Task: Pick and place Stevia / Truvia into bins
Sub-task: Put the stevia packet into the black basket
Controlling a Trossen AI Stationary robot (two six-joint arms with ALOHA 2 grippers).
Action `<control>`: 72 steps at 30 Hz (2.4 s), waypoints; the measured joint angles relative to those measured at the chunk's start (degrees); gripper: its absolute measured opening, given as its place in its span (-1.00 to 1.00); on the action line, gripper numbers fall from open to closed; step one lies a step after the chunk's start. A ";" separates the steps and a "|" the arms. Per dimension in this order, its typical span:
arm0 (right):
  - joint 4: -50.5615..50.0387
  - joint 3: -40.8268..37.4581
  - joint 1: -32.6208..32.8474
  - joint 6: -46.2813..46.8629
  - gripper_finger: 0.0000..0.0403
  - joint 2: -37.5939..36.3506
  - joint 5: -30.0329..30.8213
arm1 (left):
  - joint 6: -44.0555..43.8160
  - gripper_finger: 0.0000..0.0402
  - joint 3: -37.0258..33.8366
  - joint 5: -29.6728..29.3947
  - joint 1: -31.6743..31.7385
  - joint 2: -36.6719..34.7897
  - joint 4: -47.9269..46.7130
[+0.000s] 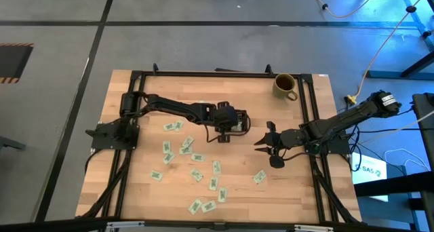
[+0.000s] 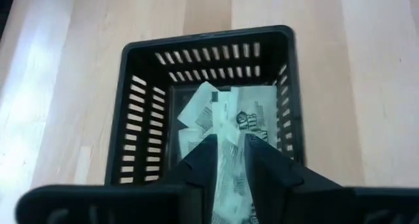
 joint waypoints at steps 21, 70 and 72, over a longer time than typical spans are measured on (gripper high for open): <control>0.25 0.00 0.00 -0.03 -0.51 0.00 0.02 | 4.24 -0.61 0.07 12.67 -15.30 -4.09 -9.88; 0.46 0.00 0.00 1.27 -0.51 0.00 0.02 | -0.48 -0.98 -0.12 8.10 -18.46 4.03 -12.78; 0.44 0.00 0.00 1.25 -0.51 0.00 0.02 | -0.13 -0.99 -0.40 7.71 -18.44 2.81 -14.05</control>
